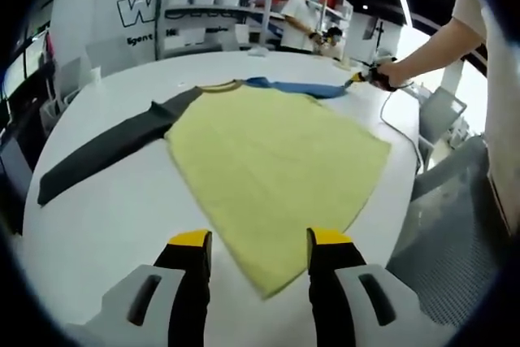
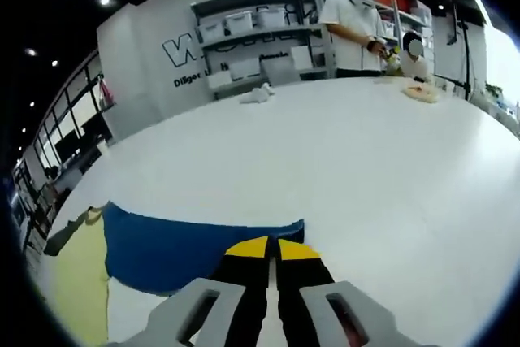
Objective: Fold the garment on the visible template until the final outline fits inside the template.
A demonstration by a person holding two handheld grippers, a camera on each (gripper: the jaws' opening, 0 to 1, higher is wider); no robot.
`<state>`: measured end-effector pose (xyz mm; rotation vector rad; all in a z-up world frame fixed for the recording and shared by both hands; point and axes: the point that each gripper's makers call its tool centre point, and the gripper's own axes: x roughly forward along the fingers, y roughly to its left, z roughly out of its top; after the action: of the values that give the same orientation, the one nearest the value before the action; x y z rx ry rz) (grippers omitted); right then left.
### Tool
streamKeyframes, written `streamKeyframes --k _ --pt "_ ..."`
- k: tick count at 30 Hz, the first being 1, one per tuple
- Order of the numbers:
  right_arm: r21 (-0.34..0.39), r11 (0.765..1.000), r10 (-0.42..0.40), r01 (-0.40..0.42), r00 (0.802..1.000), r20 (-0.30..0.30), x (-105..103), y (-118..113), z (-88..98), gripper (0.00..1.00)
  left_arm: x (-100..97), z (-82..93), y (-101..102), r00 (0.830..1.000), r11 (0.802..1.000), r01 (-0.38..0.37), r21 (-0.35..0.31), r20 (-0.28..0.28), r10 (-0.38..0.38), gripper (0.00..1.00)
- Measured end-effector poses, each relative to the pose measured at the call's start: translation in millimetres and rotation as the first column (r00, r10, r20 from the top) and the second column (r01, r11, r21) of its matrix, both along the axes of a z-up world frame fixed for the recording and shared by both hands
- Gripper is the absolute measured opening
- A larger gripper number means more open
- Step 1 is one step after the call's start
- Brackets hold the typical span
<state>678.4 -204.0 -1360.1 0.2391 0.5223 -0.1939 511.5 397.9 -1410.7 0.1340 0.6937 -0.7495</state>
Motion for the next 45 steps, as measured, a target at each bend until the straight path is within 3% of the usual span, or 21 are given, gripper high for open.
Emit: streamKeyframes --k 6,16,26,35,45 --pt "-0.008 0.999 0.05 -0.049 0.996 0.072 24.4 19.2 27.8 0.0 0.3 4.7 5.0 1.0 1.0 -0.007 -0.007 0.015 0.008 0.45" --pt "-0.027 0.984 0.178 -0.176 0.972 0.155 60.9 75.4 61.9 0.0 2.3 10.1 8.3 0.999 0.999 -0.027 -0.026 0.021 0.027 0.52" --pt "-0.023 0.969 0.247 -0.247 0.952 0.18 81.7 109.0 67.2 0.0 4.6 16.0 12.7 0.998 0.998 -0.042 -0.039 0.035 0.044 0.54" --pt "-0.021 0.944 0.324 -0.328 0.918 0.228 93.0 159.4 83.8 0.0 6.3 18.6 14.6 0.998 0.997 -0.054 -0.05 0.039 0.056 0.58" --pt "-0.028 0.9 0.427 -0.435 0.865 0.264 105.5 224.8 105.2 0.0 7.9 24.2 16.9 0.996 0.996 -0.062 -0.067 0.057 0.066 0.58"
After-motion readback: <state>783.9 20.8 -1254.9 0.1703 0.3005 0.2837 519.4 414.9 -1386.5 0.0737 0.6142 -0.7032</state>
